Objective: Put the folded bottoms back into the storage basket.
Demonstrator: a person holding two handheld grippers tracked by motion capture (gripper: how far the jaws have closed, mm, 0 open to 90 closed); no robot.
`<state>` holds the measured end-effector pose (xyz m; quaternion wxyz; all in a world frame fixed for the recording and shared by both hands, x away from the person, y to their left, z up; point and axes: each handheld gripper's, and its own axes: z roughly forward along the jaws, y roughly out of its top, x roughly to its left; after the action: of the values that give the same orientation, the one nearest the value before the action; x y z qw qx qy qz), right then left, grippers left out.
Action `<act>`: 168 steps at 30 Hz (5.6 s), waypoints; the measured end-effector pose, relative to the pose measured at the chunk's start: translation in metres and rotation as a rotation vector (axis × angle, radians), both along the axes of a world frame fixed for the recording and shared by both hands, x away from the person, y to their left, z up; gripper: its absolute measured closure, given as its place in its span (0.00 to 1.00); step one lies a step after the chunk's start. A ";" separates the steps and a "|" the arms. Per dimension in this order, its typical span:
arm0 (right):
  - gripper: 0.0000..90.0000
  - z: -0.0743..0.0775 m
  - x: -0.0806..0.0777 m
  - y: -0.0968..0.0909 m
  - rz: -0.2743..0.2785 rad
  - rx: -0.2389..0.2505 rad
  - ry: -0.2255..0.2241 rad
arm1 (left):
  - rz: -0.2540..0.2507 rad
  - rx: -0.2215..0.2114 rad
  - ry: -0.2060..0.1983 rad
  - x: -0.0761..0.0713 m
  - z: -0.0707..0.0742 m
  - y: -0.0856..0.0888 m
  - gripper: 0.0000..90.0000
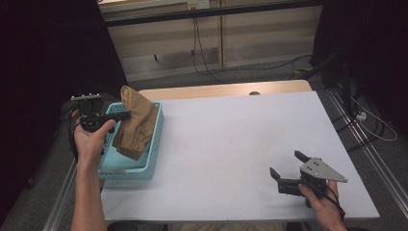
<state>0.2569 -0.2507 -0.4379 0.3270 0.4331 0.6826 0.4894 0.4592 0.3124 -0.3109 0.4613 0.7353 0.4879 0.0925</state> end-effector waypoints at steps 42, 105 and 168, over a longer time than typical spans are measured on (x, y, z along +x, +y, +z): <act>0.02 0.000 -0.001 0.000 0.000 -0.002 -0.004 | 0.016 0.020 0.075 0.010 -0.022 0.007 0.95; 0.02 0.000 0.000 0.000 0.002 -0.002 -0.001 | 0.114 0.152 0.107 0.016 -0.050 0.037 0.94; 0.02 -0.001 0.000 0.001 0.011 -0.006 0.004 | 0.247 0.287 0.229 0.030 -0.094 0.049 0.93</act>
<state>0.2569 -0.2494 -0.4384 0.3242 0.4294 0.6872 0.4881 0.4892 0.3615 -0.4052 0.2787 0.7338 0.6053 0.1326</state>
